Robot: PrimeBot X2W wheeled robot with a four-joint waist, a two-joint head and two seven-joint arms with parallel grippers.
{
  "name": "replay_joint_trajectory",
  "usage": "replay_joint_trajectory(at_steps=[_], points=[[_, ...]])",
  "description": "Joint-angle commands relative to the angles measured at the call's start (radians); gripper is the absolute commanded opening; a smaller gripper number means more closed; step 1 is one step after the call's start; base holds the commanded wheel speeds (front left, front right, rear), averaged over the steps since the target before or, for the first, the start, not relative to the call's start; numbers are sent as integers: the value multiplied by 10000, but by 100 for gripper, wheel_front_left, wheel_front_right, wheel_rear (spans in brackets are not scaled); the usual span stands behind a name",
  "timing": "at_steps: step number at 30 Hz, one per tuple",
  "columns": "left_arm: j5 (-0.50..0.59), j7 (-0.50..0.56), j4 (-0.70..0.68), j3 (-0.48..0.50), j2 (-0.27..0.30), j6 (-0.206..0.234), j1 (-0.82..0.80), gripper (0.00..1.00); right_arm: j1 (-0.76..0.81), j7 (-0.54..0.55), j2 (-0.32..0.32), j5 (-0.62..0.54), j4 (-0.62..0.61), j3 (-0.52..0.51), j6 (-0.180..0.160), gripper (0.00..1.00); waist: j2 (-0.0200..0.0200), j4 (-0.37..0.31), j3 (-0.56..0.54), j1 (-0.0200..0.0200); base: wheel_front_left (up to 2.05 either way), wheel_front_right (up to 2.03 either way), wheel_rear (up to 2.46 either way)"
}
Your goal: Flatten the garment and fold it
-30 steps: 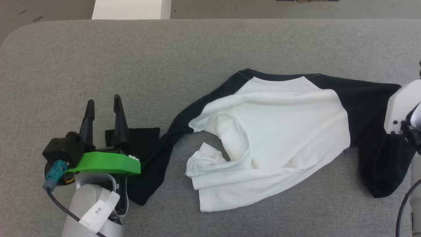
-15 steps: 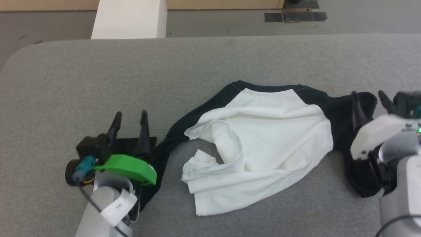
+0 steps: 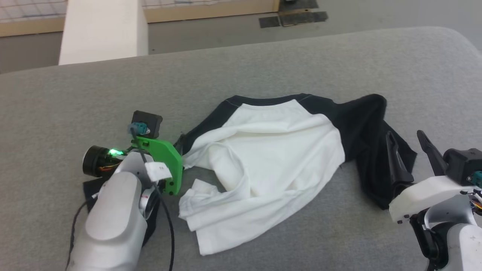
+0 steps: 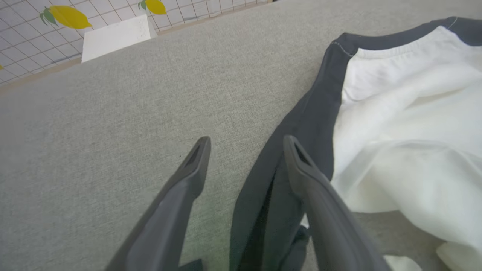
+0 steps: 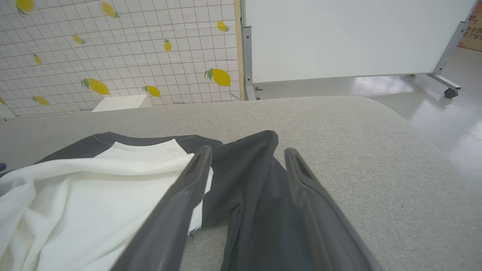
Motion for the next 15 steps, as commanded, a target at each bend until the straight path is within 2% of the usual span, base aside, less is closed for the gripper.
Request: replay_joint_trajectory(at_steps=[1,10,15], points=[[26,395,175,-141,157,-71,-252,100,127,30,28,65,-117,23,-17,100,79,-414,177,0,0,0,0],[148,2556,689,-1013,714,-161,-697,100,323,34,37,453,-323,129,-17,100,79,-733,376,0,0,0,0],[257,3358,718,-1128,872,-1,-809,100,287,56,38,570,-372,210,-17,100,79,-768,461,0,0,0,0]])
